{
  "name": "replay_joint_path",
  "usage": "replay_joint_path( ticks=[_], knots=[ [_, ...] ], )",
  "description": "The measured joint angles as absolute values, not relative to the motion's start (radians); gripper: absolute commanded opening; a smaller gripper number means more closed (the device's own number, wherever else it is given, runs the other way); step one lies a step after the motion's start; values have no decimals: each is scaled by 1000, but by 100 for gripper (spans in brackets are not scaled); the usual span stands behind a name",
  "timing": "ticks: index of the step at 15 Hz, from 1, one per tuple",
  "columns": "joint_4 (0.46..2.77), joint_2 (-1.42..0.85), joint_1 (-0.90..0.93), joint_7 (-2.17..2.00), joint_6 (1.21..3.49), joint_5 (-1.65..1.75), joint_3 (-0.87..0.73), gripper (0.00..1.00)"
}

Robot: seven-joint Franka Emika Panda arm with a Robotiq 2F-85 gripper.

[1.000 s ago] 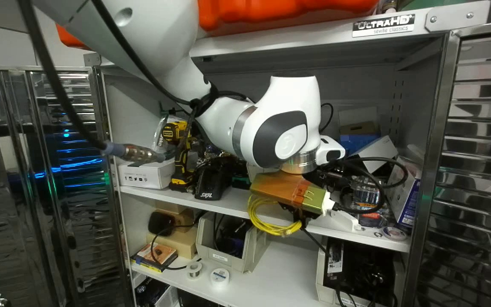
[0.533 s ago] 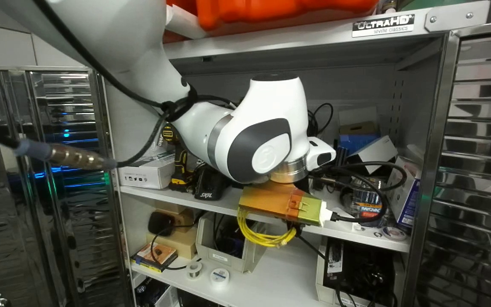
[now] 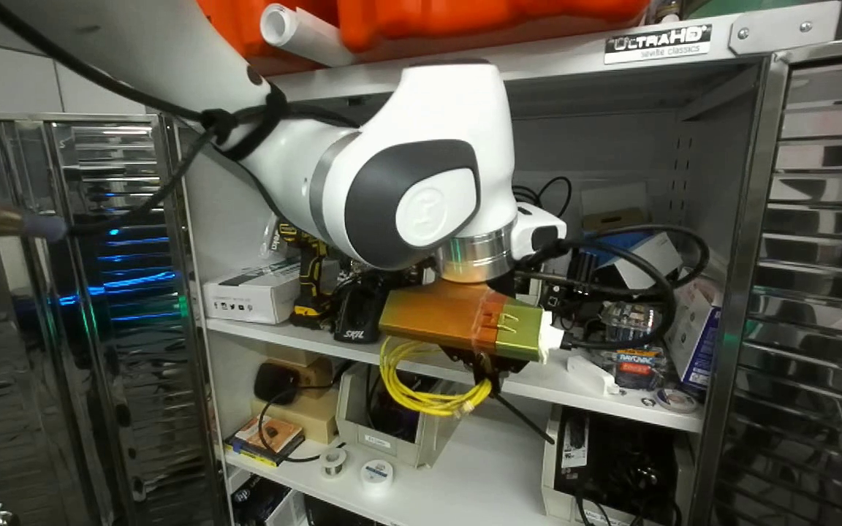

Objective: Pick up the yellow cable and put it in the storage object

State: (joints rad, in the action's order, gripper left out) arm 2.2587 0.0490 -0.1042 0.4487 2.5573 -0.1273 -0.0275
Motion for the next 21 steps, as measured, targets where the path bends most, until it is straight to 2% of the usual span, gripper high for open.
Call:
replay_joint_path(
  ticks=[3,10,21],
  knots=[
    [2273,86,-103,454,2594,-111,-42,14],
    [2265,51,-54,558,2877,-208,-43,14],
    [1971,-139,-8,607,3033,-467,34,14]
  ],
)
